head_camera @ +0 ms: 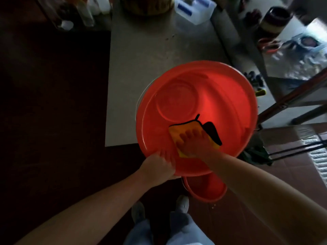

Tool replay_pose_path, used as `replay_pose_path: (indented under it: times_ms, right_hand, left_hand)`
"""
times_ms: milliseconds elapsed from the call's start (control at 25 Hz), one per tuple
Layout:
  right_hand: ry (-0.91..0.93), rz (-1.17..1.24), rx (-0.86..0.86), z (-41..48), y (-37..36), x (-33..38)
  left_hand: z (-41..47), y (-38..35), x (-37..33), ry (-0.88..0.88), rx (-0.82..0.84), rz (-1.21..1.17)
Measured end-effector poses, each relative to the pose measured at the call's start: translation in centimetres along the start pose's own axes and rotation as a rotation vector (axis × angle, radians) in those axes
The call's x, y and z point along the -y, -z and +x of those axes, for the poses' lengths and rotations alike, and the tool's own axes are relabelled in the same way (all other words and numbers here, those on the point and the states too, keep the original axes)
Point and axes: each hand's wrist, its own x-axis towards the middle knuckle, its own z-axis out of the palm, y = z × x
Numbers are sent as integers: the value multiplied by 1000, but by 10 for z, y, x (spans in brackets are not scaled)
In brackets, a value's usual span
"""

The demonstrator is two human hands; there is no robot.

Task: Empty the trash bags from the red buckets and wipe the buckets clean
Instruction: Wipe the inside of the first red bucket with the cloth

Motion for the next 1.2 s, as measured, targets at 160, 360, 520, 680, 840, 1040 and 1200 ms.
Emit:
replay_pose_path:
  times_ms: [160,360,520,680,840,1040,1200]
  right_hand:
    - [13,-11,156,64,-40,-10]
    - [28,6,-12,36,-8,3]
    - [-28,41,130,-10,-2,11]
    - [-29,34,139,-69,2,21]
    - [-52,-99,118,-94,14,4]
    - [-170,-204,105,-94,22,-8]
    - [-81,-49,169,-98,11,38]
  left_hand:
    - [-4,-14,-5,-18,46,48]
    - [0,-4,4,-25,51,43]
    - [1,4,11,-73,28,71]
    - [1,11,18,-100,98,104]
    - [-5,4,27,-139,149,109]
    - [4,15,34,-159,179,113]
    - [-3,12,31,-140,237,108]
